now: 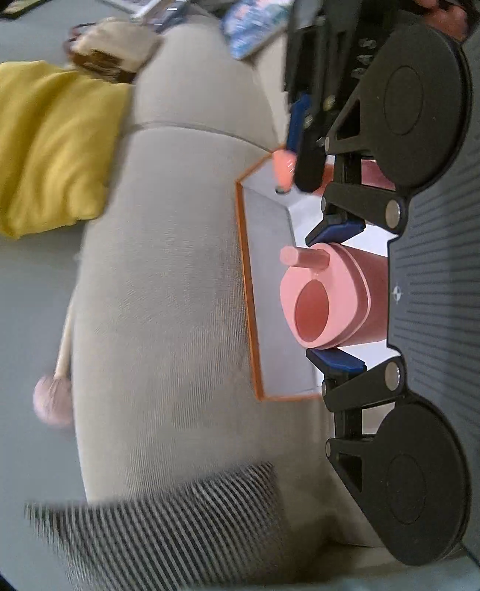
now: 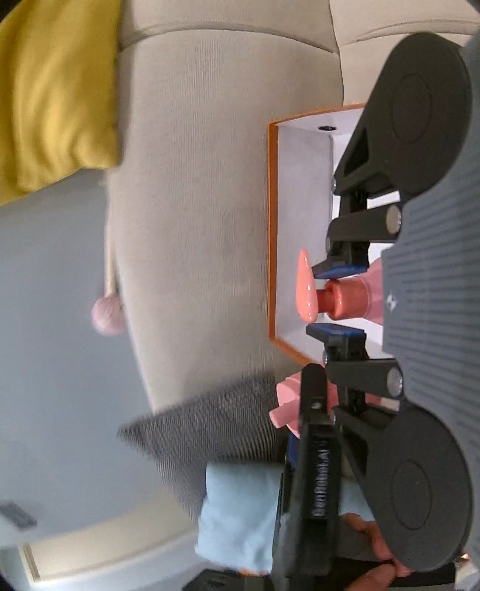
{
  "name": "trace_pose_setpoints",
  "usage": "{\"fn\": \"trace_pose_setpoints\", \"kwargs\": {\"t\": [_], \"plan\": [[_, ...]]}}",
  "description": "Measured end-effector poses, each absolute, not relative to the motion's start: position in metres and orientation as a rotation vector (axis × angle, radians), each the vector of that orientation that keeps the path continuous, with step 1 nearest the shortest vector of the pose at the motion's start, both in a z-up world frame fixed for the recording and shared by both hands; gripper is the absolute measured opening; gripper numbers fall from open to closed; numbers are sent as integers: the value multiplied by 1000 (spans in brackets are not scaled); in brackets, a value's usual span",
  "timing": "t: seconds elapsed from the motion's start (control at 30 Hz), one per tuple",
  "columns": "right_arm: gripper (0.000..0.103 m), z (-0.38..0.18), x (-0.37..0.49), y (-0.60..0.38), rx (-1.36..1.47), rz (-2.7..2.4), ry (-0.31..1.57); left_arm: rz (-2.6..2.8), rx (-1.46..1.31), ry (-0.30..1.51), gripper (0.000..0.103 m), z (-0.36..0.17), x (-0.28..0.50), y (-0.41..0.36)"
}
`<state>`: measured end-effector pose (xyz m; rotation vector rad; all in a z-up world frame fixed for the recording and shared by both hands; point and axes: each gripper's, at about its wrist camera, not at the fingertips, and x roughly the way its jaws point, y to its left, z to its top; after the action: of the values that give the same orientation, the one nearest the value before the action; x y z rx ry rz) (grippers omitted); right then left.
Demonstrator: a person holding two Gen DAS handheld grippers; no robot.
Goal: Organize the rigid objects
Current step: 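Lift and carry the cup and bottle with both grippers over the orange box, then lower both items into the orange box and open both grippers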
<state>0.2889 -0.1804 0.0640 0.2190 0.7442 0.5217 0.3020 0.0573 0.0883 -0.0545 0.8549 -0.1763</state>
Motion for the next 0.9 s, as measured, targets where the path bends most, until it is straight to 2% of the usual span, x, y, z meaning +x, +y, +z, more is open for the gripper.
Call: {"fn": "trace_pose_setpoints", "kwargs": {"t": [0.33,0.7,0.9], "plan": [[27,-3,377,-138,248,537,848,-187,124,929,67,18,371,64],[29,-35,406,-119,279,557,884,-226,331,936,67,-11,395,52],[31,-43,408,-109,290,578,903,-223,379,922,73,-10,397,45]]}}
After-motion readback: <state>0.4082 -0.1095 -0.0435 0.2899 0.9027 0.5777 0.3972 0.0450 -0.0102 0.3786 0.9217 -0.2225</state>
